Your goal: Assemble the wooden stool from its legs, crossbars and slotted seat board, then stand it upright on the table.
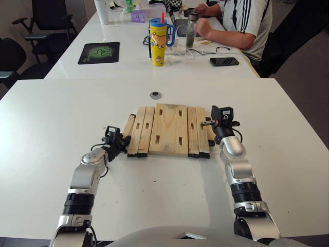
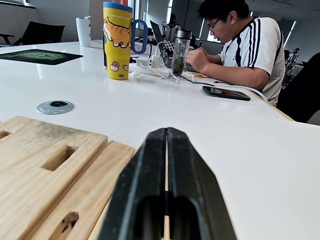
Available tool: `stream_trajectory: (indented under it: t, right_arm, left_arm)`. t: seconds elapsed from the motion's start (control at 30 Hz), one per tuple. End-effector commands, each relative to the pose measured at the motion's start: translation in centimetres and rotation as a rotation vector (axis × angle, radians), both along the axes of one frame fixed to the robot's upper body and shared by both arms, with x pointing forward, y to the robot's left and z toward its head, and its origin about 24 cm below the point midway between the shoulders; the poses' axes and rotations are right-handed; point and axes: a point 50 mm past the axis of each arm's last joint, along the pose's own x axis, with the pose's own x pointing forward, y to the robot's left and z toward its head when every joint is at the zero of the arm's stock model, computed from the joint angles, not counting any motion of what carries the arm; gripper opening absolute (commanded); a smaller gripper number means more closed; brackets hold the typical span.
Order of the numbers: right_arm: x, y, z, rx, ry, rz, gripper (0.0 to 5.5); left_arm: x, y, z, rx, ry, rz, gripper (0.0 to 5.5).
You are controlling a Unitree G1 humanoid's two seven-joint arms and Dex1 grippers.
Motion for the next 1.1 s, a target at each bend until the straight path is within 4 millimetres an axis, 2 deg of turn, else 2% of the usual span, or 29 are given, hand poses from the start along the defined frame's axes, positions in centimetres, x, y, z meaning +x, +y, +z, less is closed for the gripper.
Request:
stream_trajectory:
  t: [0.03,0.13,0.33,0.5,0.53,0.6,0.67,0.87,0.97,1.1]
  right_arm:
    - [0.2,0.0,0.2,-0.015,0.0,0.002,0.0]
    - [0.2,0.0,0.2,-0.015,0.0,0.001,0.0]
    - [0.3,0.0,0.4,-0.012,-0.005,0.005,0.0]
    - [0.6,0.2,1.2,0.014,-0.02,0.025,0.0]
    - [0.7,0.3,1.5,0.035,-0.022,0.041,0.21]
    - [1.1,0.8,2.6,0.107,-0.024,0.094,0.43]
    - [1.4,1.7,4.1,0.251,0.002,0.173,0.75]
    - [1.3,5.2,8.9,0.788,0.173,0.501,1.57]
    - [0.8,6.4,9.5,0.969,0.344,0.631,2.08]
    - [0.6,6.7,10.3,1.102,0.423,0.695,2.69]
  left_arm:
    - [-0.6,-0.1,-1.3,0.017,0.041,0.004,1.77]
    - [-0.5,0.0,-1.2,0.022,0.032,0.013,1.37]
    - [-0.3,0.2,-0.9,0.029,0.011,0.024,1.33]
    - [1.0,0.9,1.2,0.028,-0.114,0.072,1.33]
    - [1.3,1.1,1.8,0.025,-0.154,0.083,1.33]
    - [1.8,1.3,3.2,0.016,-0.231,0.101,1.33]
    - [2.2,1.0,4.6,-0.013,-0.319,0.08,1.33]
    - [1.6,-2.4,8.0,-0.132,-0.505,-0.152,1.33]
    - [1.3,-3.6,8.9,-0.175,-0.543,-0.226,1.33]
    - [0.8,-5.0,9.8,-0.233,-0.561,-0.332,1.33]
